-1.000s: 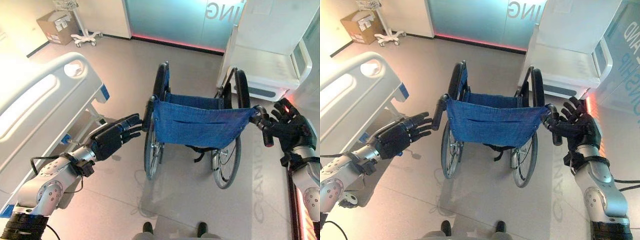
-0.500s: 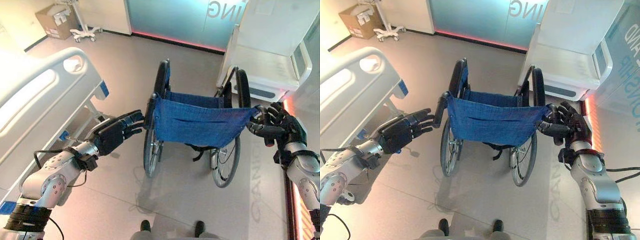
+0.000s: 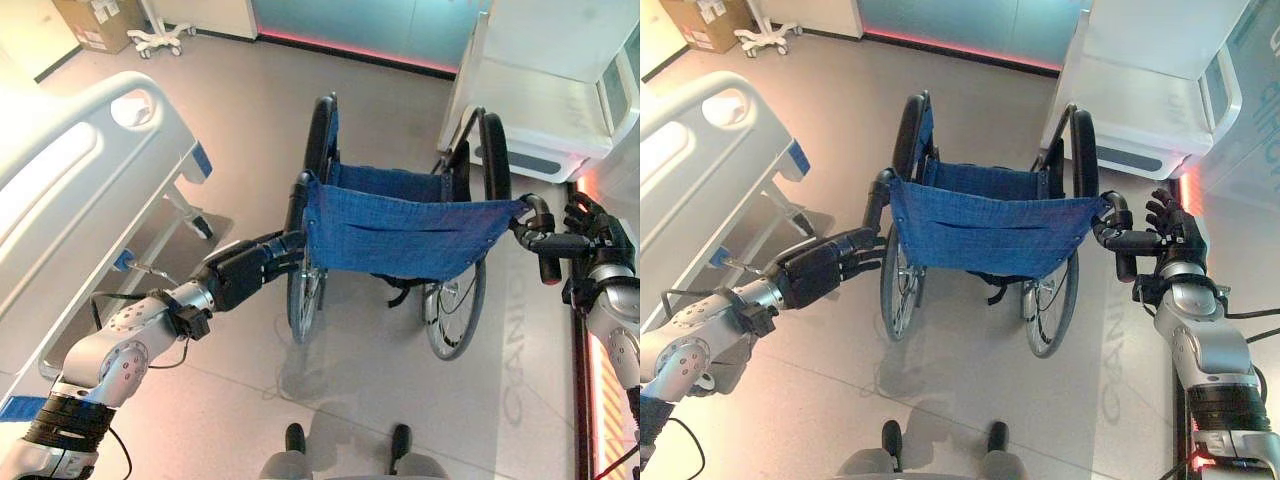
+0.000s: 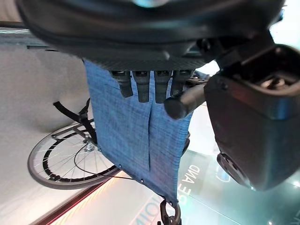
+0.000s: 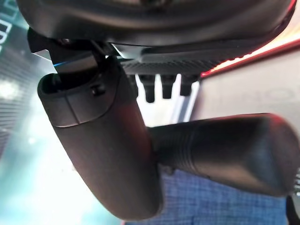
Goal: Push the wheelchair next to the bed
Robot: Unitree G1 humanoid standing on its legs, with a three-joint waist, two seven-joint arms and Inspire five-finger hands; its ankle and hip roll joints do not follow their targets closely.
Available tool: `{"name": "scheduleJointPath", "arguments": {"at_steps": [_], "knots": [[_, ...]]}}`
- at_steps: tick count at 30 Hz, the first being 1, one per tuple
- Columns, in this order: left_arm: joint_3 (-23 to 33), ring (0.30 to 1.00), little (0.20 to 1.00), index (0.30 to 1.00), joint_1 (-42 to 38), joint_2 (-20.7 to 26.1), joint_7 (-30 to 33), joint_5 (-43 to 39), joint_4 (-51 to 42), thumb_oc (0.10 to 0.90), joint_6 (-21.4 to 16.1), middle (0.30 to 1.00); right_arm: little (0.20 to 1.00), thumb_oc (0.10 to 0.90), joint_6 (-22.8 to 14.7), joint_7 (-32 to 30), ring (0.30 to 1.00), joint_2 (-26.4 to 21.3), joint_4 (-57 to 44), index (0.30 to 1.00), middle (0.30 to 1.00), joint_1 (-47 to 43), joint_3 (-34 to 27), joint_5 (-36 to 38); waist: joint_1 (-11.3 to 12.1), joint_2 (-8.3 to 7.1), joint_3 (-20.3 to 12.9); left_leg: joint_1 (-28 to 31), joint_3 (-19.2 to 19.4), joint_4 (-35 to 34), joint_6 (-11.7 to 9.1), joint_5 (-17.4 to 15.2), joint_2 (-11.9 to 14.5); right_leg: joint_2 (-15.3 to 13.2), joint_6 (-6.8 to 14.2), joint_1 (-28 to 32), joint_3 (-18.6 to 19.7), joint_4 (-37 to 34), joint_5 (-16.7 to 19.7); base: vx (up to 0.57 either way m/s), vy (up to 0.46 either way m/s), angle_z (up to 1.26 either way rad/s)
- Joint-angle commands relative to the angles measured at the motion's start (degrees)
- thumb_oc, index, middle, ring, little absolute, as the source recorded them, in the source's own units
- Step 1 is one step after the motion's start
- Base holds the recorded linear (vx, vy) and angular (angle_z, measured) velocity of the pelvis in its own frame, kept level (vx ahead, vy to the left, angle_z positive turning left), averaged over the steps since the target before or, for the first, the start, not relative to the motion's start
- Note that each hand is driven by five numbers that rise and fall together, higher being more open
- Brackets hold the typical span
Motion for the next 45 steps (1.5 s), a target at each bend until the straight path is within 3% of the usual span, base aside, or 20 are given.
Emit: {"name": "scheduleJointPath", "arguments": {"at_steps": [1, 2, 3, 7, 13, 27, 39, 45], "knots": [[0.40, 0.900, 0.900, 0.900, -9.95, 0.03, -2.33, -2.52, 1.23, 0.800, -5.03, 0.900, 0.594, 0.596, 1.47, -1.31, 0.594, -10.26, 3.46, 0.594, 0.594, -7.38, 0.78, -0.96, 1.22, 2.67, -3.21, -1.60, -2.99, 0.82, -0.44, -1.41, 0.41, 0.09, 0.67, -1.39, -0.92, 6.47, -3.20, 0.00, 0.000, 0.00], [0.18, 0.900, 0.900, 0.900, -10.13, 0.00, -2.39, -2.43, 1.39, 0.800, -5.11, 0.900, 0.420, 0.480, 1.62, -0.66, 0.420, -10.35, 4.19, 0.420, 0.420, -7.65, 1.30, -1.23, 1.25, 2.66, -3.15, -1.58, -3.03, 0.83, -0.44, -1.39, 0.42, 0.07, 0.66, -1.35, -0.93, 6.50, -3.21, 0.00, 0.000, 0.00], [-0.19, 0.900, 0.900, 0.900, -10.31, 0.00, -2.43, -2.42, 1.39, 0.800, -5.09, 0.900, 0.300, 0.400, 2.23, 0.86, 0.300, -10.49, 4.89, 0.300, 0.300, -8.01, 2.19, -1.63, 1.35, 2.59, -3.09, -1.51, -3.05, 0.87, -0.46, -1.35, 0.46, 0.01, 0.63, -1.25, -1.07, 6.56, -3.22, 0.05, -0.015, 0.03], [-1.31, 0.900, 0.900, 0.900, -11.42, 0.14, -3.34, -2.09, 2.51, 0.800, -5.19, 0.900, 0.300, 0.400, 4.08, 6.84, 0.300, -11.85, 7.07, 0.300, 0.300, -10.70, 5.75, -2.72, 1.64, 2.37, -3.03, -1.27, -3.32, 1.00, -0.56, -1.27, 0.44, -0.09, 0.64, -0.93, -1.39, 6.73, -3.22, 0.02, -0.010, 0.01], [-2.15, 0.900, 0.900, 0.900, -12.05, -0.29, -4.01, -1.91, 3.63, 0.800, -5.73, 0.900, 0.300, 0.400, 5.96, 9.93, 0.300, -12.16, 7.10, 0.300, 0.300, -13.29, 9.21, -1.60, 1.67, 2.07, -3.08, -0.83, -3.21, 0.94, -0.57, -1.29, 0.46, -0.07, 0.56, -0.58, -1.72, 6.78, -3.32, 0.01, -0.001, 0.00], [-3.40, 0.900, 0.900, 0.900, -12.54, -0.70, -4.87, -1.64, 3.83, 0.800, -3.81, 0.900, 0.300, 0.400, 9.33, 9.96, 0.300, -11.67, 7.20, 0.300, 0.300, -14.54, 11.07, -2.01, 1.64, 1.93, -3.33, 0.21, -3.25, 0.85, -0.59, -1.40, 0.55, 0.27, 0.46, 0.50, -1.94, 6.53, -3.46, 0.01, -0.001, 0.00], [-7.82, 0.900, 0.900, 0.900, -17.54, -4.83, 0.17, -12.85, 5.61, 0.800, 2.74, 0.900, 0.300, 0.400, 10.43, 9.83, 0.300, -10.06, 7.31, 0.300, 0.300, -18.14, 14.30, -2.79, 0.40, 2.00, -3.52, 1.11, -2.38, 0.75, -0.63, -1.56, 0.50, 0.50, 0.71, 0.78, -1.50, 6.58, -3.33, 0.00, 0.000, 0.00], [-9.24, 0.900, 0.900, 0.900, -19.48, -7.05, 0.84, -15.46, 6.56, 0.800, 2.45, 0.900, 0.300, 0.400, 10.04, 10.48, 0.300, -9.59, 7.31, 0.300, 0.300, -19.10, 15.02, -3.07, -0.36, 1.93, -3.30, 1.35, -1.71, 0.72, -0.64, -1.56, 0.72, 0.65, 0.72, 0.70, -1.36, 6.67, -3.34, 0.00, 0.000, 0.00]]}}
